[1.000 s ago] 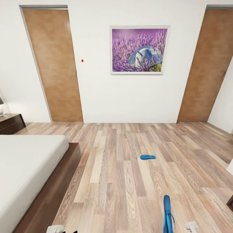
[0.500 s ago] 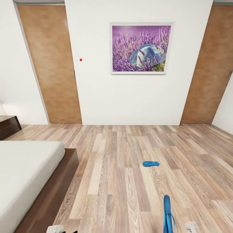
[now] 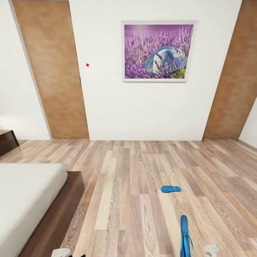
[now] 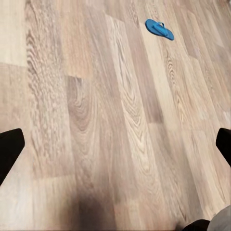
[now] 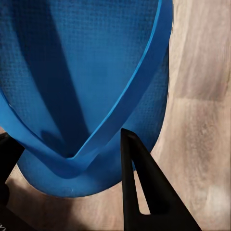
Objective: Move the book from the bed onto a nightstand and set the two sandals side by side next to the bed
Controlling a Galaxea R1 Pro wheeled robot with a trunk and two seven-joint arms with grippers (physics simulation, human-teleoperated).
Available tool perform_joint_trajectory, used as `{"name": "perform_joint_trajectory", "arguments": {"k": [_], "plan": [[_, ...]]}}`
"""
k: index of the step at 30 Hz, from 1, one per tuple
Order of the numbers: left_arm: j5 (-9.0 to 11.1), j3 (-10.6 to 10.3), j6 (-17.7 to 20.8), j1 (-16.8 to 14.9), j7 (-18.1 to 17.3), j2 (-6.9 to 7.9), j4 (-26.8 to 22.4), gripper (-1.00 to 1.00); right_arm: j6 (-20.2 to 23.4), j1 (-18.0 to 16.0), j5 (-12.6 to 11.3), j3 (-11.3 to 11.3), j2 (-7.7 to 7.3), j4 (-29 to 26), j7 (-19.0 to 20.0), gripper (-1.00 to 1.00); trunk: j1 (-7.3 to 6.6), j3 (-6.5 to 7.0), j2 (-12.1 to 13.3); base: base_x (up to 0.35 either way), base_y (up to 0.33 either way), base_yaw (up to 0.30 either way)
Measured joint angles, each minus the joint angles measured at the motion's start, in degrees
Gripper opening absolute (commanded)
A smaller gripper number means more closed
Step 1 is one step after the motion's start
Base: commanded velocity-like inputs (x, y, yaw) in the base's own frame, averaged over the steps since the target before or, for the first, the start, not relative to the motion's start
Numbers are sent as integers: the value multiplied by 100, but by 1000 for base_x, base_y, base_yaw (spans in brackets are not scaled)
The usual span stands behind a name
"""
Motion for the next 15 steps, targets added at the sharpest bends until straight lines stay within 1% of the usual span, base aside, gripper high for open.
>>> {"name": "perform_joint_trajectory", "arguments": {"k": [4, 15], "plan": [[2, 3, 0, 0, -4, 0, 1, 100, 0, 0, 1, 0, 0, -1, 1, -100, 0, 0, 0, 314, 97, 0], [3, 3, 0, 0, -4, 0, 2, 100, 0, 0, 0, 0, 0, -2, 1, -100, 0, 0, 0, 331, 5, 0]]}}
